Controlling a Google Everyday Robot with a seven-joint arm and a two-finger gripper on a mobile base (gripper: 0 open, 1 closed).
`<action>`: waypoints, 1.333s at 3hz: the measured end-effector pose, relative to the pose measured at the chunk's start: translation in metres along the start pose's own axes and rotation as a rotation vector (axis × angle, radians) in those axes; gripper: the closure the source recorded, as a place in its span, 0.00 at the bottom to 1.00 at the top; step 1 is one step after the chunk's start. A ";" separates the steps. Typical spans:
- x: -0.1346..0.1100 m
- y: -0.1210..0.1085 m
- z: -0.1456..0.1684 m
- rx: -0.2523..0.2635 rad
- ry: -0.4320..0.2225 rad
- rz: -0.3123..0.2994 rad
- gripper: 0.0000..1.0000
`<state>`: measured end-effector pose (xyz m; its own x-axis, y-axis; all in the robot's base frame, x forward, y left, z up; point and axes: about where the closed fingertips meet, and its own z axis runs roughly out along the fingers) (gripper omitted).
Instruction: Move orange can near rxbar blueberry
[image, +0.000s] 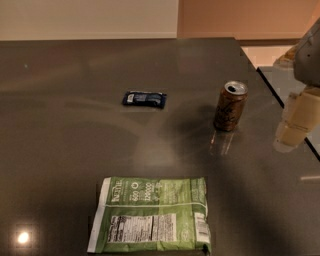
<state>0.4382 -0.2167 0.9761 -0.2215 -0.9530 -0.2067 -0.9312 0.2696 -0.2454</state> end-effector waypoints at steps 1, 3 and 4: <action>0.001 -0.007 0.000 0.006 -0.004 0.000 0.00; 0.006 -0.043 0.016 0.016 -0.093 0.020 0.00; 0.005 -0.065 0.033 0.000 -0.149 0.052 0.00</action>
Offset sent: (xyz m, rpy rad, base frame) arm 0.0418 -0.0193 -0.0058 0.0731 -0.0380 0.0033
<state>0.5069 -0.2348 0.9595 -0.2243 -0.9064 -0.3579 -0.9195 0.3185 -0.2306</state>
